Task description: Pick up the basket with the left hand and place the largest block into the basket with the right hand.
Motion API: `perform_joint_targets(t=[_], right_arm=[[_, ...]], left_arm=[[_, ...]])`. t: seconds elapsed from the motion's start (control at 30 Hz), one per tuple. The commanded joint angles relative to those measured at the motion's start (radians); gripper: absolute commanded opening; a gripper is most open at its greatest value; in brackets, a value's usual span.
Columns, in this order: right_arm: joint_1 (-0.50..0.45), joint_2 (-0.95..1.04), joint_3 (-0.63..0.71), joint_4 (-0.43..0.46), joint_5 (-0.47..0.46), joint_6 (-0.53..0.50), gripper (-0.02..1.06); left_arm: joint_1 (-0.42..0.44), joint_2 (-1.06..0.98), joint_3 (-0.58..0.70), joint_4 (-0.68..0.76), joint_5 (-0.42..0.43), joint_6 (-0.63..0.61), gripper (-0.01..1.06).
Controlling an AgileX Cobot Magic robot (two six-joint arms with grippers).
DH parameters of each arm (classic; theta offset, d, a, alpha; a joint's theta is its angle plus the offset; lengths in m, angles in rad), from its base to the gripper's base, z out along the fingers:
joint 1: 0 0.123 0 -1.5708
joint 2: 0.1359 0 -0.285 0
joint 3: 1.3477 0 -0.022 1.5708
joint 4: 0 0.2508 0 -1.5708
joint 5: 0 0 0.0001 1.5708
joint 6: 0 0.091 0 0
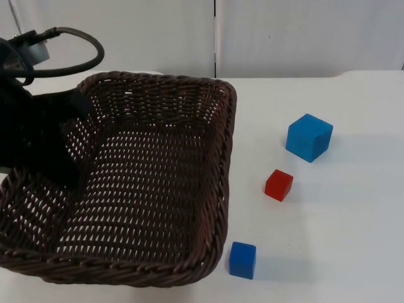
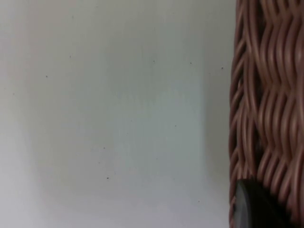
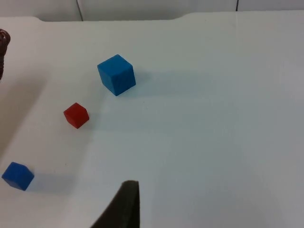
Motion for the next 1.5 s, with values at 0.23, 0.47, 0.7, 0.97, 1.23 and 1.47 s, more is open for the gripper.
perform_joint_targets(t=[0.23,0.47,0.7,0.97,1.23,1.47], right_arm=[[-0.001,0.137,-0.018,-0.002,-0.039,0.008,1.05],[-0.001,0.318,-0.080,-0.002,-0.182,-0.003,1.05],[-0.001,0.576,-0.191,-0.002,-0.249,-0.029,1.05],[-0.001,0.879,-0.345,-0.002,-0.270,-0.037,1.05],[-0.001,1.075,-0.435,0.000,-0.315,-0.037,1.05],[-0.001,1.180,-0.465,0.000,-0.353,-0.045,1.05]], left_arm=[[-0.001,-0.015,0.001,-0.035,0.017,-0.006,0.00],[-0.001,-0.015,0.001,-0.035,0.017,-0.006,0.00],[-0.001,-0.015,0.001,-0.035,0.016,-0.006,0.00],[-0.001,-0.015,0.001,-0.036,0.011,-0.006,0.00],[-0.001,-0.015,0.001,-0.036,0.011,-0.006,0.00],[-0.001,-0.015,0.001,-0.036,0.011,-0.006,0.00]])
